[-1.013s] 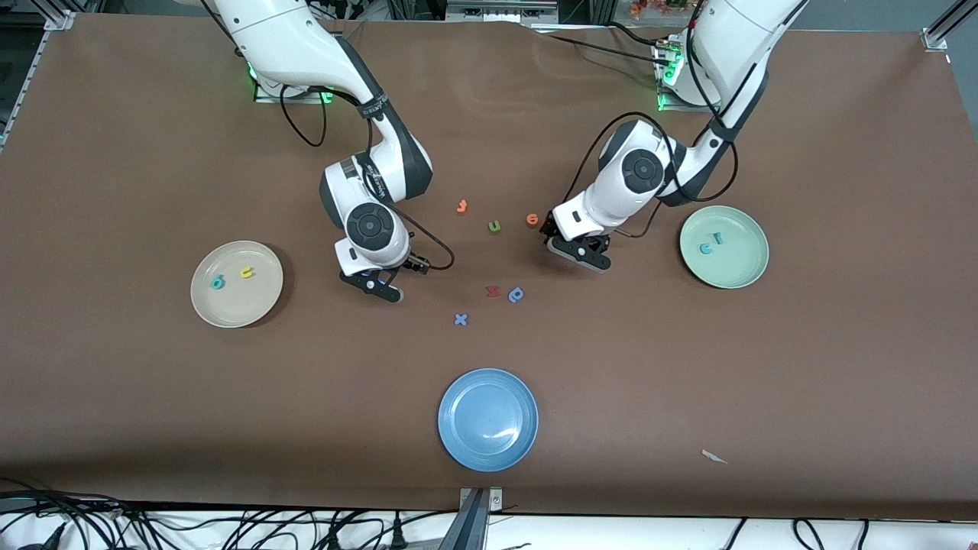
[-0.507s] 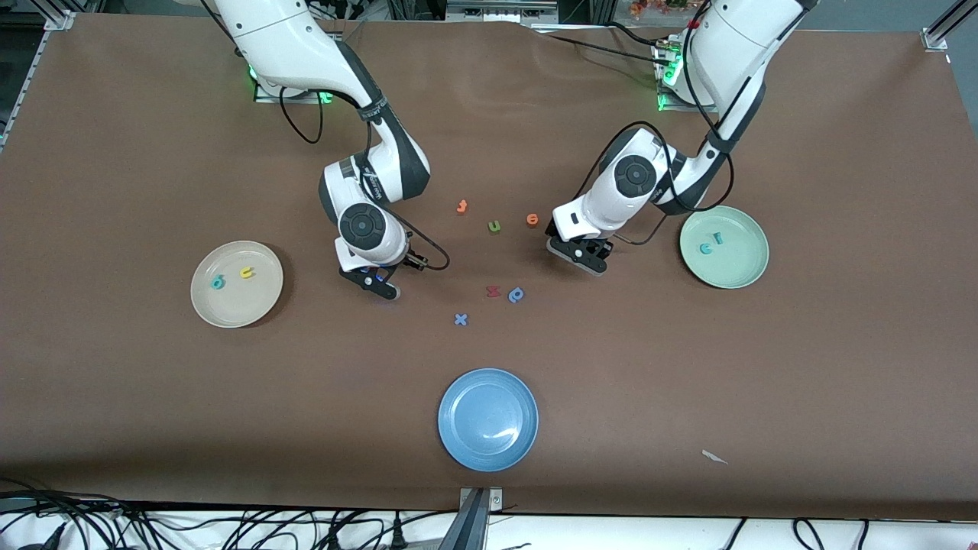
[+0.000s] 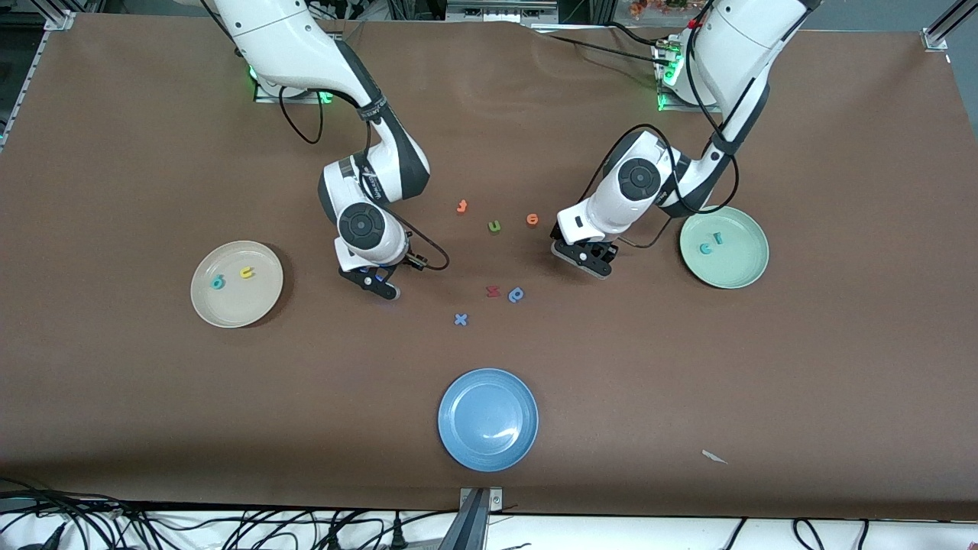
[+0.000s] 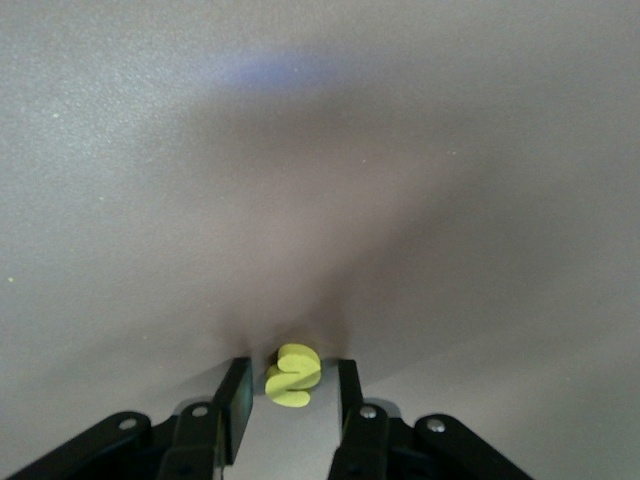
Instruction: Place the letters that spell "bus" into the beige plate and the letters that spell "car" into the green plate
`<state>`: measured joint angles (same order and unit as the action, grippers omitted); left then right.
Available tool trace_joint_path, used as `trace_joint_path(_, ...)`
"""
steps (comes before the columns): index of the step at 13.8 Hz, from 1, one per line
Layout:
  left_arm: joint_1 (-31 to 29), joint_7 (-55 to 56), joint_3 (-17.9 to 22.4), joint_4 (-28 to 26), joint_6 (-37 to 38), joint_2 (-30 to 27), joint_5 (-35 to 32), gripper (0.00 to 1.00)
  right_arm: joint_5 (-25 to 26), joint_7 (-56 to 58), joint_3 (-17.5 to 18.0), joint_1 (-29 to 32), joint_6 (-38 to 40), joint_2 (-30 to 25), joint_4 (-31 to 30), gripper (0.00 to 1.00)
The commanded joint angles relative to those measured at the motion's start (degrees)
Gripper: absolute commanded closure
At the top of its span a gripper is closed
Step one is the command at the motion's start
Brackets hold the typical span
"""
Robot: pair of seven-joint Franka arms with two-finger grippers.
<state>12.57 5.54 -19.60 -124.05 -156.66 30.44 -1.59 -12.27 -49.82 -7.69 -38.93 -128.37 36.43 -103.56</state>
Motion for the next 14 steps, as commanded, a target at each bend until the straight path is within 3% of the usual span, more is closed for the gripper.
trace_joint_path(1,0.27,-0.27,0.70,0.22,1.36,-0.30,-1.57,0.35,-1.00,0.60,0.31,0.25,-1.18,-2.15,-2.17,0.61)
trace_joint_path(3,0.27,-0.36,0.79,0.04,1.36,-0.30,-2.01,0.61,-1.00,0.87,0.22,0.25,-1.18,-2.24,-2.26,0.62)
trace_joint_path(5,0.27,-0.36,1.14,0.04,1.36,-0.30,-4.90,0.98,-1.00,0.87,0.22,0.34,-1.35,-2.67,-2.26,0.62)
trace_joint_path(10,-0.17,0.26,1.40,-0.14,2.93,-2.22,-5.70,1.00,-1.00,0.96,0.22,0.43,-5.55,-3.38,-5.24,0.62)
trace_joint_path(14,-6.66,-1.66,1.49,-0.31,14.61,-11.00,-5.88,1.00,-1.00,1.57,0.31,0.43,-7.42,-3.38,-6.74,0.61)
